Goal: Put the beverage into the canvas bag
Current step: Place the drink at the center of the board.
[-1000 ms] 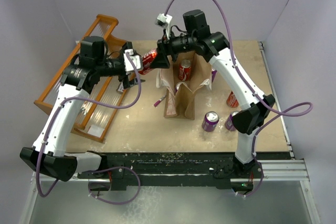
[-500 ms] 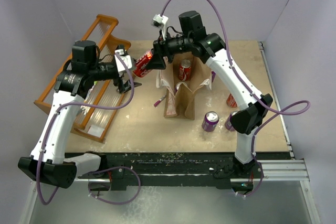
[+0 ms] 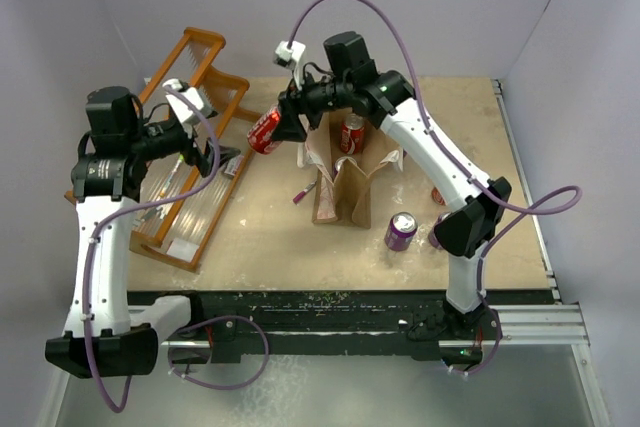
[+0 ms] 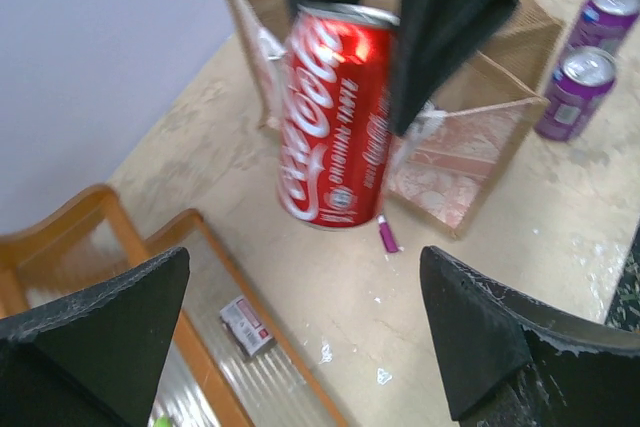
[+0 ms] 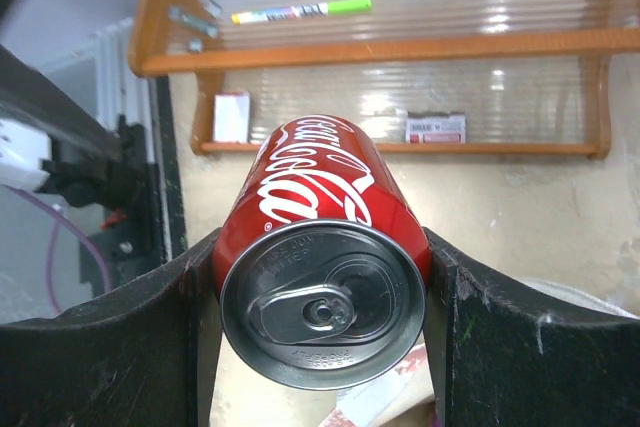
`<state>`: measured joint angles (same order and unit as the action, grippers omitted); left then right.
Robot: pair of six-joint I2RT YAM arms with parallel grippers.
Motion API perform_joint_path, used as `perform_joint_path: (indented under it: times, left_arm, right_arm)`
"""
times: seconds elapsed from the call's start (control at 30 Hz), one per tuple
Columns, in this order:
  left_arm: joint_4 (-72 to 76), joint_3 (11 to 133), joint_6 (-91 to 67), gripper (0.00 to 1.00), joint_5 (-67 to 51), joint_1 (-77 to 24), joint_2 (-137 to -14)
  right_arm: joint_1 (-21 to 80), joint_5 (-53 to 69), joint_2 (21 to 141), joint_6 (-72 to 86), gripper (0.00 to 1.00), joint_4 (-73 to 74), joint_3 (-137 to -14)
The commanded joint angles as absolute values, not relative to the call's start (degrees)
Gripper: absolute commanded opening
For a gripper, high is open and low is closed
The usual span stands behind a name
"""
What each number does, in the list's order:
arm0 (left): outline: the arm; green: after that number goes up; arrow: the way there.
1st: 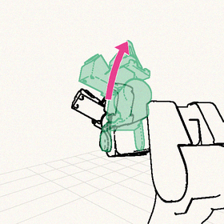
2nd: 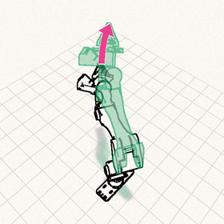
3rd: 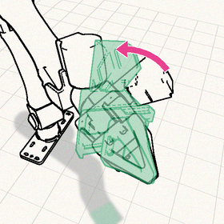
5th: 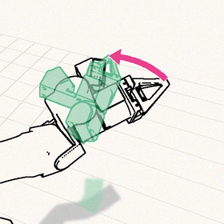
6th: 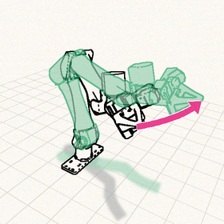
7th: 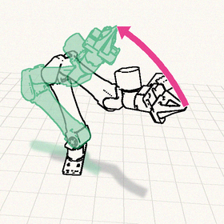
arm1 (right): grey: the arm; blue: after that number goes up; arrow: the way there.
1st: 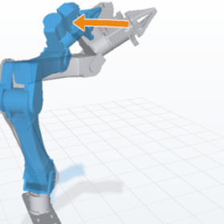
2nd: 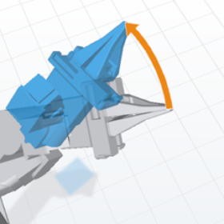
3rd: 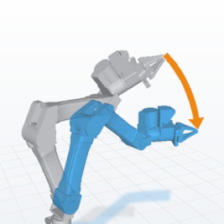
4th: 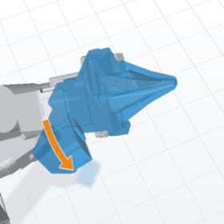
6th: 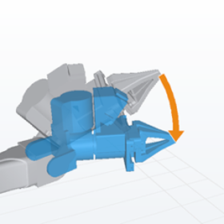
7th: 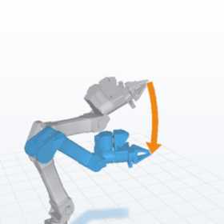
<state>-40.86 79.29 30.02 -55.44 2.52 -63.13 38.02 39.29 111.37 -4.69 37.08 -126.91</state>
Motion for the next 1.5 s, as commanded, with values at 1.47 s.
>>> perform_joint_path:
  times: [1.47]
  left_arm:
    - [-38.4, 86.8, -2.9, 0.99, -30.3, 14.6, -60.3]
  right_arm:
    - [62.1, 10.9, 110.2, -41.5, 0.18, 30.8, -90.5]
